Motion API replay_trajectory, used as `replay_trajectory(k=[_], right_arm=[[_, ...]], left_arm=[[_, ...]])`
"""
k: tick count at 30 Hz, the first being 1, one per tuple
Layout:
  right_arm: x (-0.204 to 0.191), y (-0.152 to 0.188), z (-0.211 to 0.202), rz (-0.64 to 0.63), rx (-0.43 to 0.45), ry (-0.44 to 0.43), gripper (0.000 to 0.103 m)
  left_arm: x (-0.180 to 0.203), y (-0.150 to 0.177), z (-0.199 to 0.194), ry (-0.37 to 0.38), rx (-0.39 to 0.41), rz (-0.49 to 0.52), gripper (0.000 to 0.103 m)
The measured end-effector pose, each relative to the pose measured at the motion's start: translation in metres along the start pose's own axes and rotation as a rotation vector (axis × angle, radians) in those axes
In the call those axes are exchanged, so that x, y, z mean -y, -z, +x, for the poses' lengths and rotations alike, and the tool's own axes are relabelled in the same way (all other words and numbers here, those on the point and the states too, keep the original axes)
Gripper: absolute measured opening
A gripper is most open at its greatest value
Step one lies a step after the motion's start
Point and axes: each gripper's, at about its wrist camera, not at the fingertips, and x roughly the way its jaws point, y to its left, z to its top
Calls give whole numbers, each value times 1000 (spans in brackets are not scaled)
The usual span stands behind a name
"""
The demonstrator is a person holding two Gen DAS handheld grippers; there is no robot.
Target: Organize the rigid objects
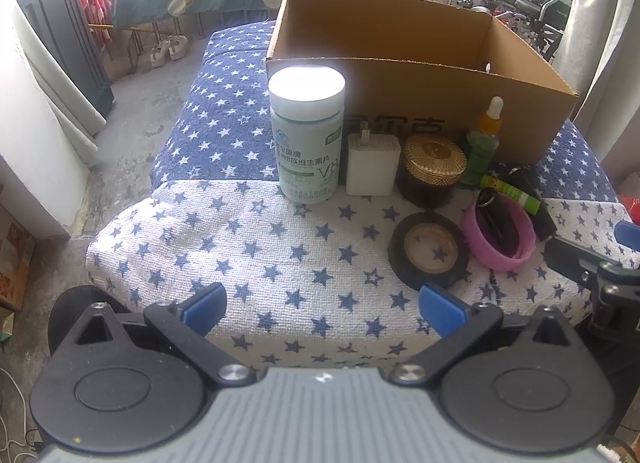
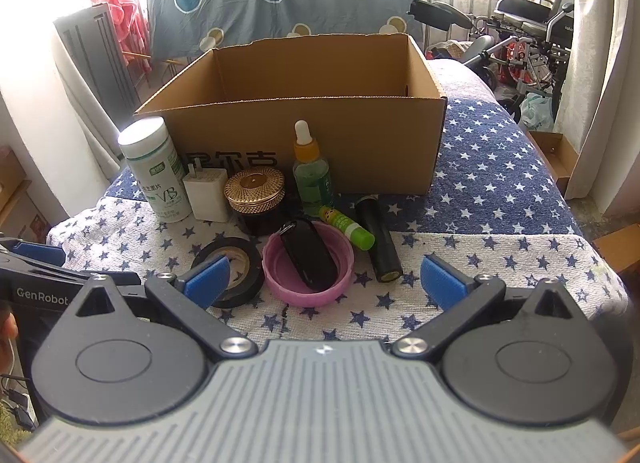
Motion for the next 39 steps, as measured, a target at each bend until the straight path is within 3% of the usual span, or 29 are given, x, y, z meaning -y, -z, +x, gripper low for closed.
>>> replay_trajectory(k=[39], right_arm=[[-4, -1, 5, -9, -19, -22, 102]], left_arm=[[-2, -3, 1, -15, -3, 10, 103]])
